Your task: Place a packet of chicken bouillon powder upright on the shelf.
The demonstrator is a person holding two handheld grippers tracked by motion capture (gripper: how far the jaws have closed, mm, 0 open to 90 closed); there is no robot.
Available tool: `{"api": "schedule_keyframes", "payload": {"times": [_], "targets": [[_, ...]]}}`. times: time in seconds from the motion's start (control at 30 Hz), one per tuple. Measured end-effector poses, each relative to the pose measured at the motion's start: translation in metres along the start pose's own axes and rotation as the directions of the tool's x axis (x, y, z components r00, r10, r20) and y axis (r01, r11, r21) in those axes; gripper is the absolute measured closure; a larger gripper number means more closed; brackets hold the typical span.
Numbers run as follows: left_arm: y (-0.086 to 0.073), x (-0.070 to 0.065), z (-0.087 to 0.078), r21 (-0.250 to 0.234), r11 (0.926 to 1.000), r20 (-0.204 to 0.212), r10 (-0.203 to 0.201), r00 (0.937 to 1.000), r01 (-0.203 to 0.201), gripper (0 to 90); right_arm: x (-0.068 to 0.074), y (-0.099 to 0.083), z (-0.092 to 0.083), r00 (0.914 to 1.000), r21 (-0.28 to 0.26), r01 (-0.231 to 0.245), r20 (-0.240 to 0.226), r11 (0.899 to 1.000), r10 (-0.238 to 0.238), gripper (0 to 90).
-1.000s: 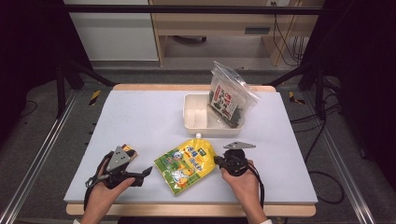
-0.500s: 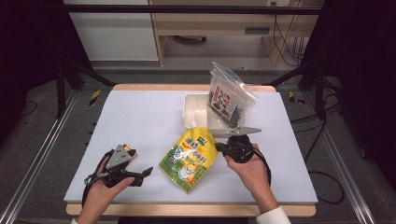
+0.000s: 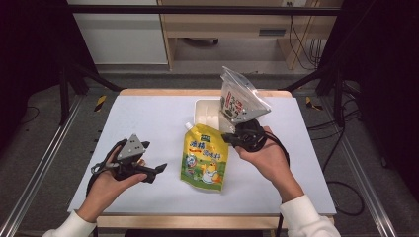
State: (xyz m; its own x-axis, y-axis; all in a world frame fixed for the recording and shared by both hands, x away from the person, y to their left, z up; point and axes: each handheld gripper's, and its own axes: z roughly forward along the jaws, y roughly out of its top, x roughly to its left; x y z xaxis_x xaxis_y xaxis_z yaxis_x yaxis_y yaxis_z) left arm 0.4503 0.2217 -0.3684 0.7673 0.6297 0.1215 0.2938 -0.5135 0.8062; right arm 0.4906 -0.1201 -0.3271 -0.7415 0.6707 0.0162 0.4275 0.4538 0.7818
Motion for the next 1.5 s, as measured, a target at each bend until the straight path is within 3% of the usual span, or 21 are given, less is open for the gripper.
{"api": "schedule_keyframes", "payload": {"times": [0.37,0.5,0.73,1.03,1.33,1.5], "targets": [[0.033,0.010,-0.009,0.039,0.9967,0.018,0.070,0.9974,-0.071,8.5,0.012,0.026,-0.009,0.9957,0.003,0.092,-0.009,0.996,-0.092,90.0],[0.040,0.012,-0.009,0.038,0.9964,0.036,0.074,0.9966,-0.076,9.0,0.014,0.030,-0.011,0.9940,0.001,0.107,-0.024,0.994,-0.106,90.0],[0.051,0.010,-0.006,0.063,0.9888,0.070,0.131,0.9890,-0.135,11.1,0.020,0.033,-0.013,0.9901,-0.014,0.134,-0.039,0.991,-0.135,90.0],[0.057,0.010,-0.003,0.062,0.9859,0.068,0.152,0.9861,-0.156,14.2,0.031,0.041,-0.013,0.9835,-0.040,0.170,-0.056,0.985,-0.172,90.0],[0.068,0.017,0.004,0.099,0.9714,0.095,0.206,0.9738,-0.216,18.8,0.042,0.046,-0.012,0.9726,-0.048,0.212,-0.086,0.976,-0.216,90.0],[0.076,0.020,0.014,0.121,0.9632,0.141,0.223,0.9646,-0.240,21.8,0.048,0.048,-0.011,0.9630,-0.052,0.243,-0.108,0.969,-0.247,90.0]]}}
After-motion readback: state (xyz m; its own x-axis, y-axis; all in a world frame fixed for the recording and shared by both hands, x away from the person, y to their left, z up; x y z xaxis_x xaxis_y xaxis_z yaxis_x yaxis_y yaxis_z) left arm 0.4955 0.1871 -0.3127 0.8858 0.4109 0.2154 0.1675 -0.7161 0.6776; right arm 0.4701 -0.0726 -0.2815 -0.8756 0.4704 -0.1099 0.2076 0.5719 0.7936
